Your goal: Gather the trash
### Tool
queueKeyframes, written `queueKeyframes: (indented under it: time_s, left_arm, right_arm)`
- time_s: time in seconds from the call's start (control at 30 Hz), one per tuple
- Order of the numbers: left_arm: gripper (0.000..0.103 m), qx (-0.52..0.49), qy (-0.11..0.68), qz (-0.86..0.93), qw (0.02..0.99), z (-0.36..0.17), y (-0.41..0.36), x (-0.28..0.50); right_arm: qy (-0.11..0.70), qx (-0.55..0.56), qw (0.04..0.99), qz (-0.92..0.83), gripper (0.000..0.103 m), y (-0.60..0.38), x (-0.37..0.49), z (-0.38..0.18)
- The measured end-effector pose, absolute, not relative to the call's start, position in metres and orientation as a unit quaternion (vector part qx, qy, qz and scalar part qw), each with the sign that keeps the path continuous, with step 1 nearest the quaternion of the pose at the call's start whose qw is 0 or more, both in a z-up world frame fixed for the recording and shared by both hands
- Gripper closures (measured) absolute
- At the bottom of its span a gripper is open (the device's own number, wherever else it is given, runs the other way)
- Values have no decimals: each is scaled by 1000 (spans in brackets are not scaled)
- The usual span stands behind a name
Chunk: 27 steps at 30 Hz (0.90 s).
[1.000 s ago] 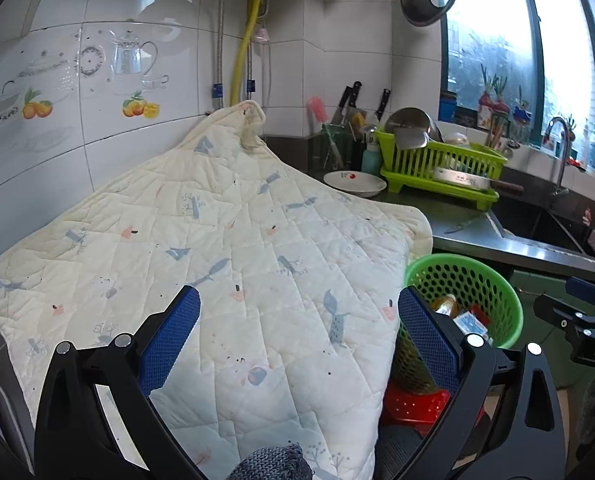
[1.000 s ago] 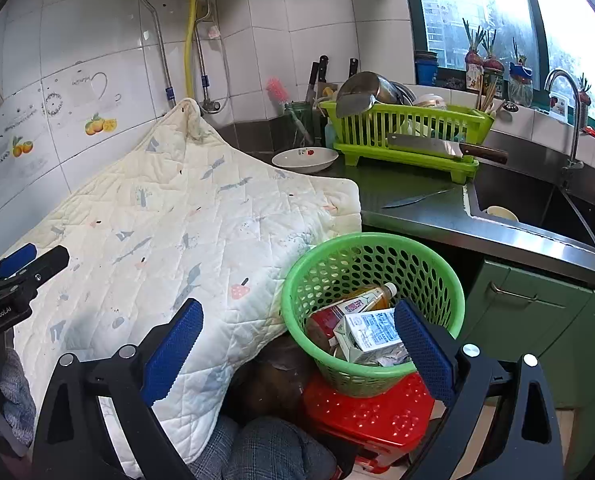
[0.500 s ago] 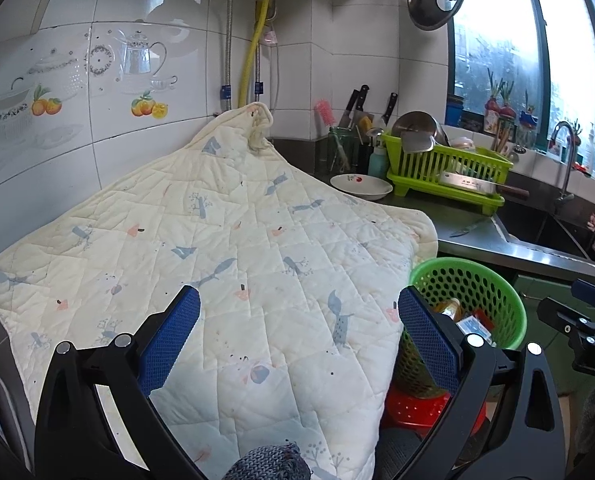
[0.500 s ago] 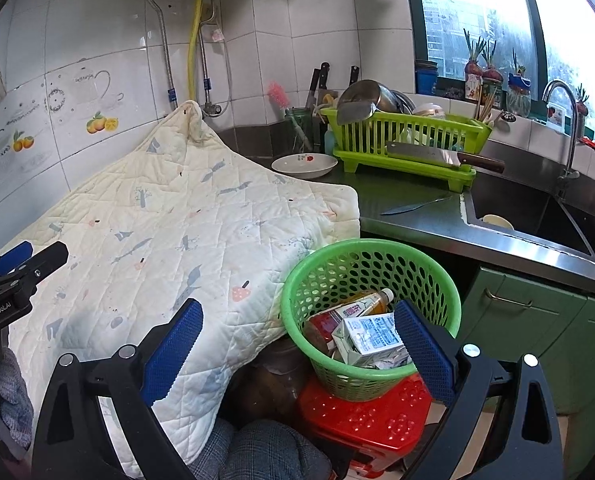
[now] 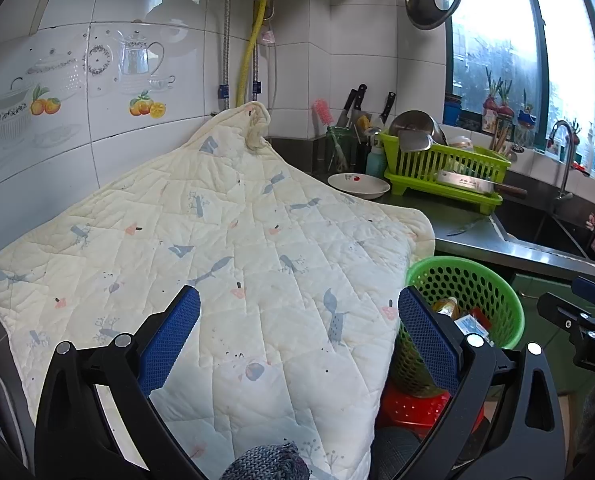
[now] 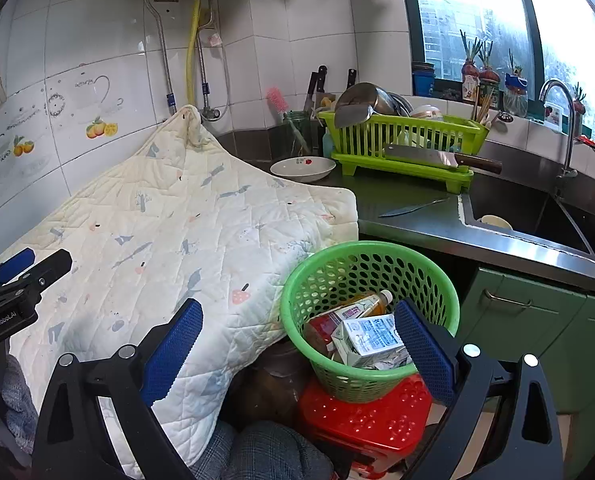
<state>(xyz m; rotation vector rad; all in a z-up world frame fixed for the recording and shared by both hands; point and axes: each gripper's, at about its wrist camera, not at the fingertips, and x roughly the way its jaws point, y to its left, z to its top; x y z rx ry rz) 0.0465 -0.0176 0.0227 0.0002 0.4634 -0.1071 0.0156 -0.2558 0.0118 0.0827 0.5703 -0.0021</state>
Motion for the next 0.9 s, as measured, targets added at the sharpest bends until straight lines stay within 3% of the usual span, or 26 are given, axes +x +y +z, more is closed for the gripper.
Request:
queueKeyframes:
  time_s: [0.9]
  left_arm:
    - [5, -8, 233, -50, 971, 22, -19, 43]
  right_arm:
    - [277, 45, 960, 0, 9, -262, 15, 14]
